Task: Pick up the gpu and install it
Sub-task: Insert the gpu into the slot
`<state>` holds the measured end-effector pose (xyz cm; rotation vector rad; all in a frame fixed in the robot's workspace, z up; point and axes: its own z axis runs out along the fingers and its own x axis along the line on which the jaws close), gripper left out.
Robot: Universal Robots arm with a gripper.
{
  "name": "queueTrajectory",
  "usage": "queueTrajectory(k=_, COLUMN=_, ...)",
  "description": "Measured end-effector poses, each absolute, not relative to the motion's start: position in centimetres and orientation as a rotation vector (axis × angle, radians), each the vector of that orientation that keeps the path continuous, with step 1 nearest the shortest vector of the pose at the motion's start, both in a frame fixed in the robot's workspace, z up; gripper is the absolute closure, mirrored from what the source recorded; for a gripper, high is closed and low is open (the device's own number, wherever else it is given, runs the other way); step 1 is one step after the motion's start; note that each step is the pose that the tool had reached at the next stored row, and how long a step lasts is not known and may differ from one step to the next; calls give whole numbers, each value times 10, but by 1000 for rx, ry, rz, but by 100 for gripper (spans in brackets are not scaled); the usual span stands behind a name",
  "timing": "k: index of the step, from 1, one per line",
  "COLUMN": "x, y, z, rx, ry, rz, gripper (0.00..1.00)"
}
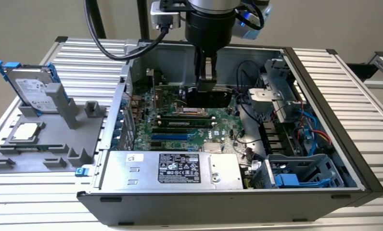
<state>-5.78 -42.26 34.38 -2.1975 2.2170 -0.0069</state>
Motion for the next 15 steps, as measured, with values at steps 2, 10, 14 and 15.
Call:
queueTrajectory(k=2, x=-58, y=-423, z=344, rx=-2198, ry=2217, rz=-7, gripper=100)
queueTrajectory(k=10, x=-58, y=-423, z=340, rx=-2197, ry=2217, rz=-7, gripper=100)
queueTrajectory(k=14, x=-58, y=-423, z=338, rx=-2197, ry=2217, rz=-7, gripper=100)
queueTrajectory(k=15, x=-59, y=-423, z=338, rx=-2198, ry=2217, rz=-7, gripper=100)
